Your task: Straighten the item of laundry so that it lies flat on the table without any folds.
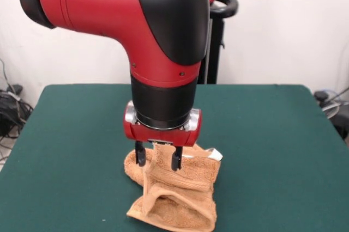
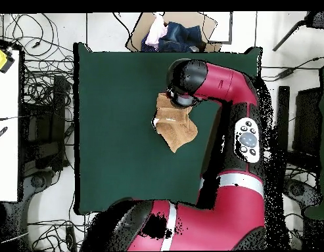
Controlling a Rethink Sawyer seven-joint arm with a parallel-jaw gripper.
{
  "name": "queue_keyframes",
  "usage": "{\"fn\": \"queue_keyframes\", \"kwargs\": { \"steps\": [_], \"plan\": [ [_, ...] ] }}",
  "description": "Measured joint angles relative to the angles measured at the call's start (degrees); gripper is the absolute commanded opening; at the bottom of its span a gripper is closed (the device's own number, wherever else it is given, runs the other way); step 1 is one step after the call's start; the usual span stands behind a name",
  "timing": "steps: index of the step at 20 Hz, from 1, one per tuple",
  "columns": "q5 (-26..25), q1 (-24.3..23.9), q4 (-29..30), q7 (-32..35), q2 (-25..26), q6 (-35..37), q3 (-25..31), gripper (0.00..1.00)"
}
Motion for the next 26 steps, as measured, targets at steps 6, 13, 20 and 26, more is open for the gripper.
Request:
{"fn": "queue_keyframes", "kwargs": {
  "steps": [6,13,20,26],
  "plan": [
    [-0.02,-0.31,-0.88,0.0,0.36,0.0,0.0,1.0],
    [-0.04,-0.32,-2.88,0.0,2.85,0.0,0.0,1.0],
    [-0.09,-0.29,-5.18,0.0,5.89,0.0,0.01,1.0],
    [-0.25,-0.18,-8.26,0.0,8.16,0.0,0.01,1.0]
  ]
}}
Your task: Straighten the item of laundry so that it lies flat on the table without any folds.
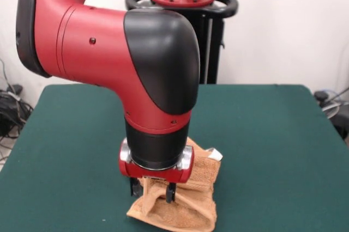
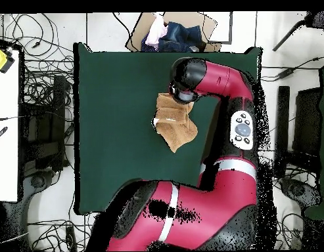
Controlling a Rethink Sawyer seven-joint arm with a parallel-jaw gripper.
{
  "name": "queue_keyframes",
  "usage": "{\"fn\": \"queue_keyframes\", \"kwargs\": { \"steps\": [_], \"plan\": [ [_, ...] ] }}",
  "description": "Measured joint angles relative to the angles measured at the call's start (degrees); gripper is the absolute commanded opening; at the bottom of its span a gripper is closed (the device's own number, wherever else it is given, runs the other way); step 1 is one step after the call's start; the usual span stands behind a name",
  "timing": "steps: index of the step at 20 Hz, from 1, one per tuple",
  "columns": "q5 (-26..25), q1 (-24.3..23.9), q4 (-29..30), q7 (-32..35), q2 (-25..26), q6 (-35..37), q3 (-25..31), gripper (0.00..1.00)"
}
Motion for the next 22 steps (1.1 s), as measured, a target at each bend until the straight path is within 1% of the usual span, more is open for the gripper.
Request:
{"fn": "queue_keyframes", "kwargs": {
  "steps": [9,22],
  "plan": [
    [-0.04,0.27,-2.81,0.0,0.57,0.01,0.05,1.0],
    [-0.22,0.76,-5.62,0.0,-0.02,0.02,0.08,1.0]
  ]
}}
